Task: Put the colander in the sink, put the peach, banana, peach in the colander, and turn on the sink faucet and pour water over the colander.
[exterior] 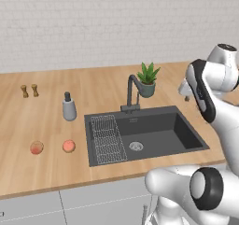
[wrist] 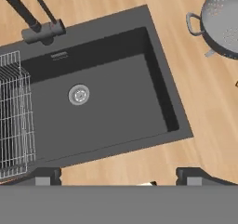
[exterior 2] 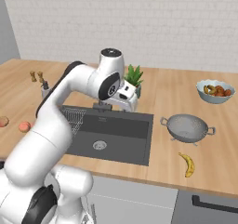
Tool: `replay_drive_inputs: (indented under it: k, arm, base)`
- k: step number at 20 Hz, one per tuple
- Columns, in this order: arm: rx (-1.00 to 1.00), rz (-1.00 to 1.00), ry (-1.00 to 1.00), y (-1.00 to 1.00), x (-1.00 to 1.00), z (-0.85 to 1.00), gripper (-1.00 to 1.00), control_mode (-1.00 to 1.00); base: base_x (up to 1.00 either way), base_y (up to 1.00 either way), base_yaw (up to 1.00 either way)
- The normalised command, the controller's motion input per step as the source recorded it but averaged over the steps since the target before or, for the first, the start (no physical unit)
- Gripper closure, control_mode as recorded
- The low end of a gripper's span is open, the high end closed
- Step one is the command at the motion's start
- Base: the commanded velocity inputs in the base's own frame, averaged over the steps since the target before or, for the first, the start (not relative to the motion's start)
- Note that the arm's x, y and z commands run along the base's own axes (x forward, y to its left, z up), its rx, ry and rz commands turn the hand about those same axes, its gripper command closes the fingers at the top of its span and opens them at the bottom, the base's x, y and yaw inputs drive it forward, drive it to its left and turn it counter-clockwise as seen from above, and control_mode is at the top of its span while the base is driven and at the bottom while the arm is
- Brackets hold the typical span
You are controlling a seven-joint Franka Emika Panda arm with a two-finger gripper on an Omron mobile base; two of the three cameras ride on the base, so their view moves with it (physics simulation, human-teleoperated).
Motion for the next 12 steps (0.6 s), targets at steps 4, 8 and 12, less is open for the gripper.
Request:
replay_drive_inputs:
  k: [4, 8, 12]
  arm:
    - [0.00, -0.27, 0.00, -0.90, 0.00, -0.45, -1.00, -1.00]
    - [0.00, -0.25, 0.00, -0.76, 0.00, -0.44, -1.00, -1.00]
    - [0.00, -0.20, 0.00, -0.82, 0.00, -0.33, -1.00, -1.00]
  base:
    - [0.00, 0.00, 0.00]
    - [0.00, 0.00, 0.00]
    - [0.00, 0.00, 0.00]
